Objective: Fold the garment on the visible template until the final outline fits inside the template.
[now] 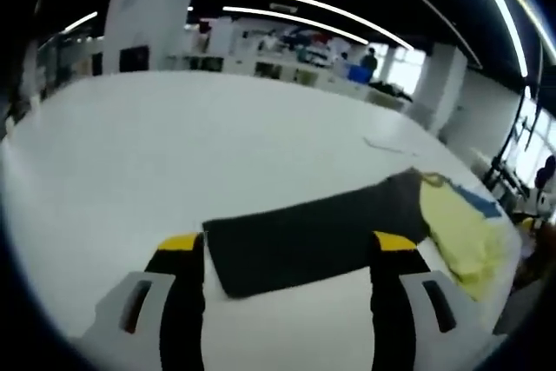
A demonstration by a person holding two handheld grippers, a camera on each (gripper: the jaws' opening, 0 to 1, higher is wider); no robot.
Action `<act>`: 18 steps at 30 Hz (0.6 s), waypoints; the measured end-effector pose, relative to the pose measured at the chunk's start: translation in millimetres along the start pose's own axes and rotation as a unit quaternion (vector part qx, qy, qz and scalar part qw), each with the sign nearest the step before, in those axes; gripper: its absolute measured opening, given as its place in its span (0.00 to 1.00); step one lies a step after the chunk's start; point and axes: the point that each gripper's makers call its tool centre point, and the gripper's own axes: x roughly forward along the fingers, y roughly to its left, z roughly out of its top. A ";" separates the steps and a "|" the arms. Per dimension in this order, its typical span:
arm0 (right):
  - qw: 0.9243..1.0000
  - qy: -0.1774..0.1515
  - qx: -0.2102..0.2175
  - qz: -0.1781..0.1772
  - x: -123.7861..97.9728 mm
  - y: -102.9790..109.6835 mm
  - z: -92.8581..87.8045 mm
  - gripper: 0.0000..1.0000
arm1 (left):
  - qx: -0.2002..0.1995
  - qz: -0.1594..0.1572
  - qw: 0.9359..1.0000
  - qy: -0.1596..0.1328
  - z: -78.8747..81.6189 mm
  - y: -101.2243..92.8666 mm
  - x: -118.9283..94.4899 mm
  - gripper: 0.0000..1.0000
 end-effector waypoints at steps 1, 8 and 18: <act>1.000 0.000 0.000 0.003 -0.2 0.7 0.8 0.60 | 0.003 -0.005 1.000 -0.003 0.7 -3.1 -0.9 0.74; 1.000 0.013 -0.012 0.011 -1.4 3.7 -0.6 0.62 | 0.013 -0.035 0.999 -0.008 -1.7 -30.3 -10.7 0.77; 1.000 0.019 -0.014 0.018 -0.4 9.0 -8.6 0.62 | 0.036 -0.077 0.996 -0.003 -5.2 -69.4 -17.2 0.86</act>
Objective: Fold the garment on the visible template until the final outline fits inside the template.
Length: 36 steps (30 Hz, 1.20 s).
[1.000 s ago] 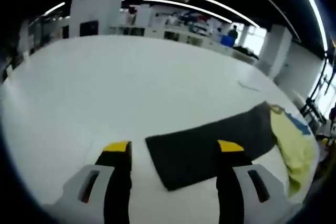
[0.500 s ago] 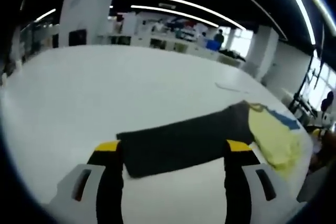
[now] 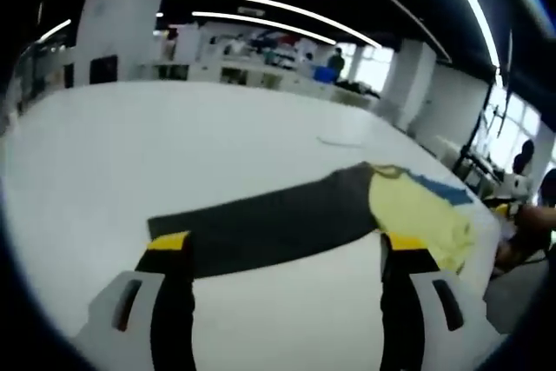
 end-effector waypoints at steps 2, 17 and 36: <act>1.000 0.002 -0.002 0.000 0.7 0.2 -1.9 0.63 | 0.009 -0.009 1.000 0.003 -1.7 -10.2 0.0 0.88; 1.000 0.011 0.005 0.001 -1.3 7.3 -17.8 0.62 | 0.124 -0.146 0.976 0.106 -61.4 -124.1 -13.5 0.96; 0.999 0.029 0.001 0.016 6.5 20.0 -30.8 0.57 | 0.209 -0.207 0.945 0.144 -110.6 -173.9 -17.8 0.50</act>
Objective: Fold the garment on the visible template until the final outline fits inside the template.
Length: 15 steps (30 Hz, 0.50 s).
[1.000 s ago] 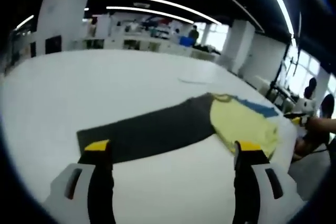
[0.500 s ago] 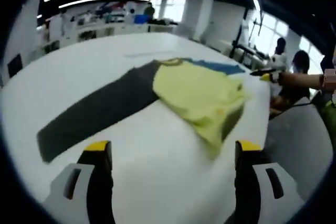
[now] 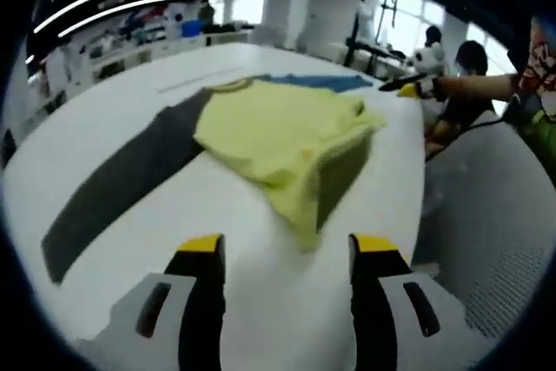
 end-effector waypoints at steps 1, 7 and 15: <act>1.000 0.005 -0.002 0.000 1.0 1.0 -2.3 0.56 | 0.000 0.001 1.000 -0.003 0.2 1.1 0.4 0.48; 1.000 0.018 -0.016 0.001 7.5 7.0 -8.6 0.55 | 0.004 0.002 1.000 0.004 -4.5 1.7 2.6 0.43; 0.998 0.057 -0.028 0.006 17.1 9.1 -28.8 0.46 | 0.002 -0.014 1.000 0.014 -11.2 -8.6 8.0 0.35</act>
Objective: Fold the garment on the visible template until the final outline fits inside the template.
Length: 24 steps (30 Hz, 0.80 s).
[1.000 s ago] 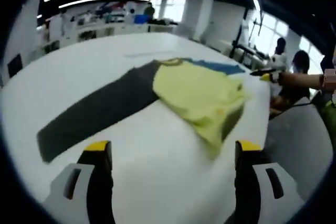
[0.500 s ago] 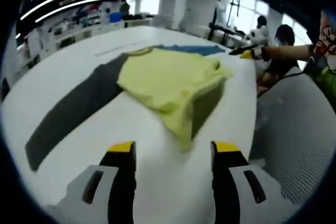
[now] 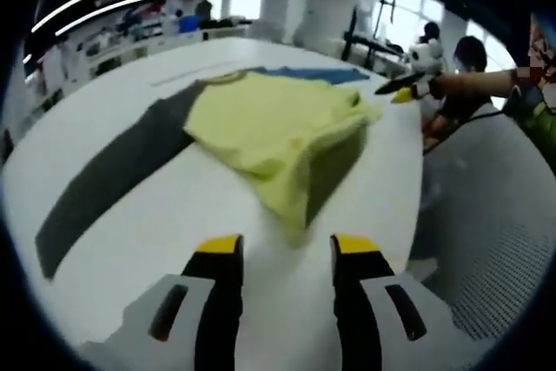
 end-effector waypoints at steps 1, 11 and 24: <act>1.000 0.005 0.003 0.000 1.5 -0.9 -3.7 0.44 | -0.002 -0.004 1.000 0.000 -0.2 -1.6 1.2 0.35; 1.000 0.018 0.020 0.001 10.2 -0.9 -15.9 0.32 | 0.003 -0.018 1.000 0.011 -1.4 -8.3 11.2 0.26; 0.999 0.010 0.035 -0.002 17.2 -0.4 -12.4 0.27 | 0.018 -0.011 1.000 0.020 1.6 -8.5 24.1 0.14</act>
